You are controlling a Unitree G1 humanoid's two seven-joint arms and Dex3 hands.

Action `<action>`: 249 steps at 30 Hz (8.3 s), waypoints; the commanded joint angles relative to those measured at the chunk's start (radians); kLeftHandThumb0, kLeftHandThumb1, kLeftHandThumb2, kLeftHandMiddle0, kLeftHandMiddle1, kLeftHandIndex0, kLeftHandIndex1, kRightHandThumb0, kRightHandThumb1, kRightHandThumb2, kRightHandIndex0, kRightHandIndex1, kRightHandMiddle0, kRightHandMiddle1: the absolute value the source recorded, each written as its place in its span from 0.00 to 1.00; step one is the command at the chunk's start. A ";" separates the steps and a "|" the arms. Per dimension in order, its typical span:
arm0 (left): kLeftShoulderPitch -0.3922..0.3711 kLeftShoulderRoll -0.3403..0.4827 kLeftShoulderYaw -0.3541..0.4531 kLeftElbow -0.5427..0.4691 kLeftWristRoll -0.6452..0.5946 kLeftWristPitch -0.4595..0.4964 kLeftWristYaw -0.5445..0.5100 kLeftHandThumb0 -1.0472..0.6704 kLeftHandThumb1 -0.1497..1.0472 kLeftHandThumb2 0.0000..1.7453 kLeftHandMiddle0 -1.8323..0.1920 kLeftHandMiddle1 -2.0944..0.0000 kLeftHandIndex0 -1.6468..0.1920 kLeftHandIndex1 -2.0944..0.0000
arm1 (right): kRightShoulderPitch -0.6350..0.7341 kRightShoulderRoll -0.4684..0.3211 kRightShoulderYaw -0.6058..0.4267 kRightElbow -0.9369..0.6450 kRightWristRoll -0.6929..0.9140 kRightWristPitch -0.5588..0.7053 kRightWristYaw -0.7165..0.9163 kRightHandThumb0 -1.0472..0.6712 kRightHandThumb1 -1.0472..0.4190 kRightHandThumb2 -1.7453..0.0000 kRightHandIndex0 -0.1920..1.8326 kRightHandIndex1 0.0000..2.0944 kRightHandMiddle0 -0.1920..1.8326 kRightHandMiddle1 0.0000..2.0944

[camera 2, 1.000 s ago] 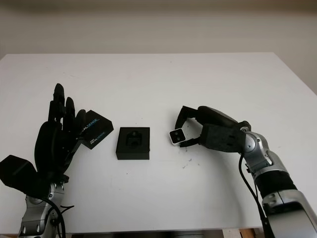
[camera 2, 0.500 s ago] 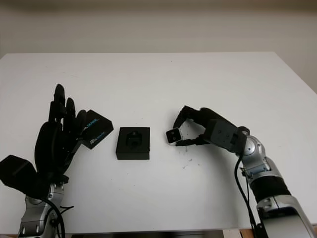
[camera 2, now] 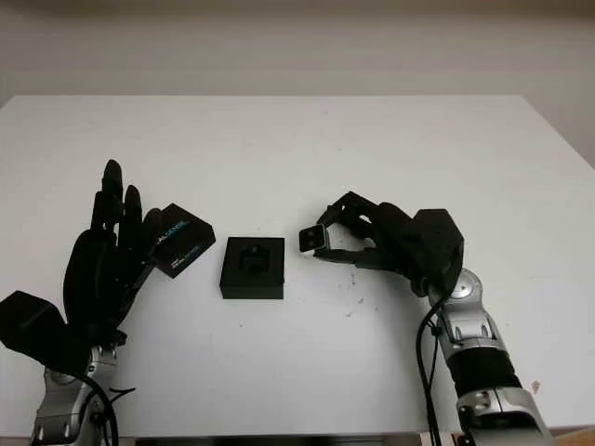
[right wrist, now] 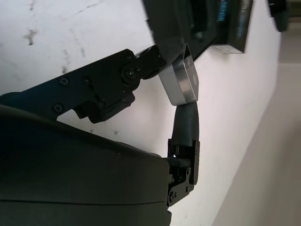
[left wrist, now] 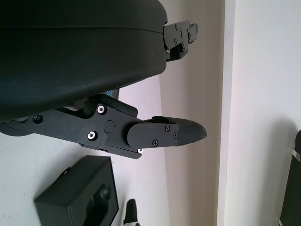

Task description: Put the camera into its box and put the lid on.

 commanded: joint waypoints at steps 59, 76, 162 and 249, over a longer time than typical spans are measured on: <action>0.017 0.002 -0.004 -0.017 0.015 -0.012 0.002 0.31 1.00 0.20 0.97 0.97 1.00 0.98 | 0.104 0.328 0.057 -0.108 0.037 0.079 -0.091 0.37 0.05 0.97 0.14 0.02 0.23 0.85; 0.019 -0.003 -0.007 -0.019 0.021 -0.012 0.011 0.31 1.00 0.21 0.97 0.97 1.00 0.98 | 0.107 0.348 0.065 -0.067 0.034 0.052 -0.084 0.35 0.06 0.97 0.14 0.02 0.24 0.84; 0.041 -0.028 -0.030 -0.035 0.035 -0.013 0.032 0.31 1.00 0.21 0.97 0.97 0.98 0.97 | 0.128 0.052 0.369 -0.751 -1.109 0.123 -0.284 0.18 0.14 0.97 0.29 0.16 0.28 0.22; 0.045 -0.058 -0.033 -0.007 0.053 -0.059 0.059 0.31 1.00 0.21 0.97 0.97 0.98 0.98 | 0.014 0.044 0.428 -0.567 -1.165 0.097 -0.451 0.36 0.06 0.97 0.20 0.60 0.32 0.77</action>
